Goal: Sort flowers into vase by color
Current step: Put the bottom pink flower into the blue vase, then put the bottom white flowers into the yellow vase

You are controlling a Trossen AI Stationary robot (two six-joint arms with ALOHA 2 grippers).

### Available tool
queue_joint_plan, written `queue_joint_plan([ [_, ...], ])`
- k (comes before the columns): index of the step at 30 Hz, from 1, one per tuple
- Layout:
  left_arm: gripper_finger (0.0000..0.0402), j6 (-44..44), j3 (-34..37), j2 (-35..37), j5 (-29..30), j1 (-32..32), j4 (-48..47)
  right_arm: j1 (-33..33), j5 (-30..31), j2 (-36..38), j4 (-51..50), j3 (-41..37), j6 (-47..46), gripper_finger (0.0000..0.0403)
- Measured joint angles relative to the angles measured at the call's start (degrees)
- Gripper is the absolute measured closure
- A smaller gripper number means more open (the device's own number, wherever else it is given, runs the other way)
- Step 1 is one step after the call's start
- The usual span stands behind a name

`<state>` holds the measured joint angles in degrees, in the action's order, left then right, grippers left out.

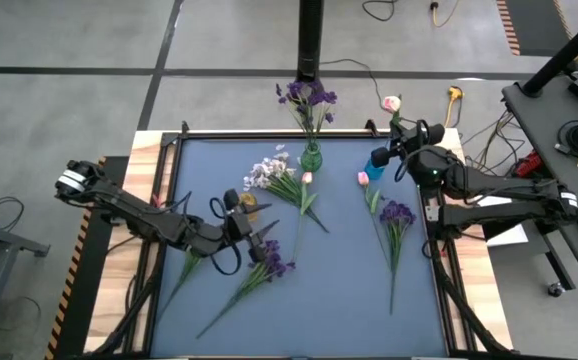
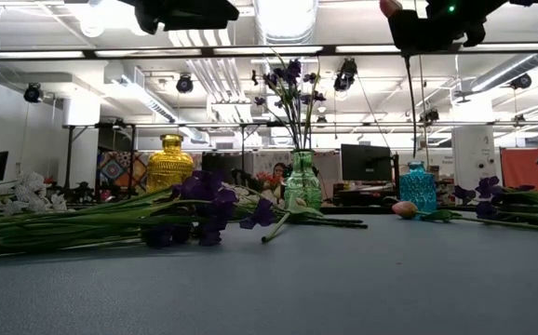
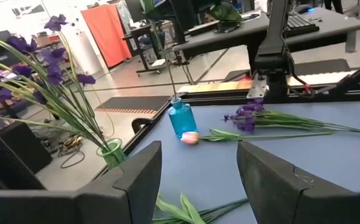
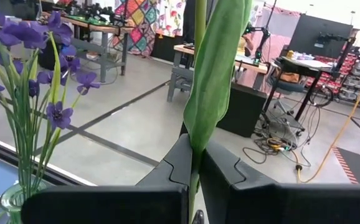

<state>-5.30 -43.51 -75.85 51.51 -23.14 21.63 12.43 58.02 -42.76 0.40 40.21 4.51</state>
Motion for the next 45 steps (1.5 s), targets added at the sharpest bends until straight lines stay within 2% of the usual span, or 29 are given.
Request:
queue_joint_plan([
  [24, 0.0210, 0.3, 0.0, -0.2, 0.0, 0.0, 0.0, 3.4, -1.1, -0.5, -0.2, -3.6, -5.3, 0.0387],
  [28, 0.0210, 0.3, 0.0, -0.2, 0.0, 0.0, 0.0, 3.4, -1.2, -0.5, -0.2, -3.7, -5.4, 0.0358],
  [37, 0.0210, 0.6, 0.0, -0.2, 0.0, 0.0, -0.3, 3.4, -1.1, -0.5, -1.9, -3.7, -6.4, 0.0263],
  [45, 0.0210, 3.8, 0.0, -0.2, 0.0, -0.1, -3.4, 3.3, -1.0, 0.5, -13.4, 0.4, -11.7, 0.0194],
])
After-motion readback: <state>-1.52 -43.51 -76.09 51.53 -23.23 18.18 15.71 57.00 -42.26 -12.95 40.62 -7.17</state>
